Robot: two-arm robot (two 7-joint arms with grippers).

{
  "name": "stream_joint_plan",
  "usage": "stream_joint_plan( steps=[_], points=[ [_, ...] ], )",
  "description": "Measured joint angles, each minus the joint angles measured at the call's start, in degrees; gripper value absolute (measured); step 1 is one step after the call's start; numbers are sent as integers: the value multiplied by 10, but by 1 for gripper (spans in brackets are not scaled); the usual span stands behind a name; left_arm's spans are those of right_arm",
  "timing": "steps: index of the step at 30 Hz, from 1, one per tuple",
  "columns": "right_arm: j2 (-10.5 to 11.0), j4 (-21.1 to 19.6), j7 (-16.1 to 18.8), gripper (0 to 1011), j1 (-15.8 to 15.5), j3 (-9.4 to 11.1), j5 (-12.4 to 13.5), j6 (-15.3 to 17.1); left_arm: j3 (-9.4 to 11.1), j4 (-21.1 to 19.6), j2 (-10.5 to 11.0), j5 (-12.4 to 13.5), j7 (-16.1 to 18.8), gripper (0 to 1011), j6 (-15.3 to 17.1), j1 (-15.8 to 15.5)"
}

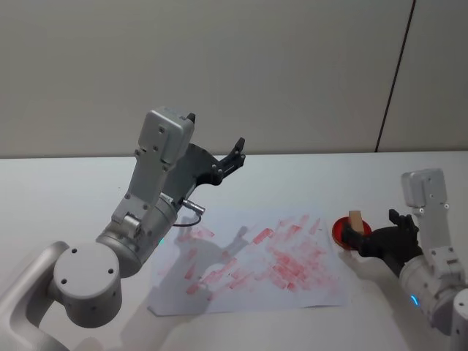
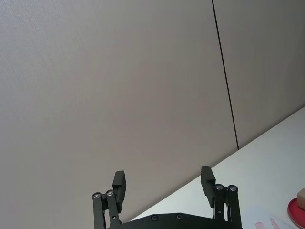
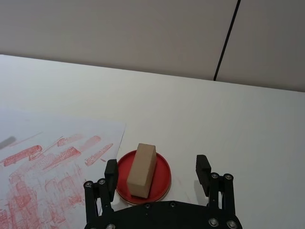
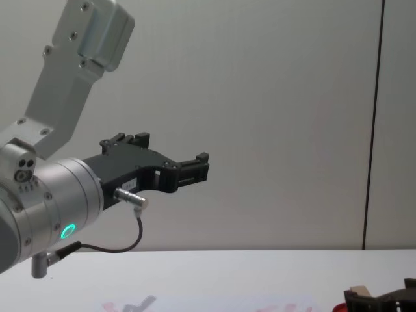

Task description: Use the one hand to pick up the stamp and affix it onto the A4 paper.

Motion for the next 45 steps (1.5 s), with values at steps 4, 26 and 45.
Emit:
stream_joint_plan(
  steps=[4, 26, 45],
  points=[
    [-9, 21, 0, 1001, 11, -2, -10, -2, 0, 0, 0, 0, 0, 1001, 0, 0],
    [-23, 54, 2, 486, 30, -6, -27, -6, 0, 0, 0, 0, 0, 1001, 0, 0],
    [-24, 54, 8, 217, 33, -5, -32, -16, 0, 0, 0, 0, 0, 1001, 0, 0]
  ],
)
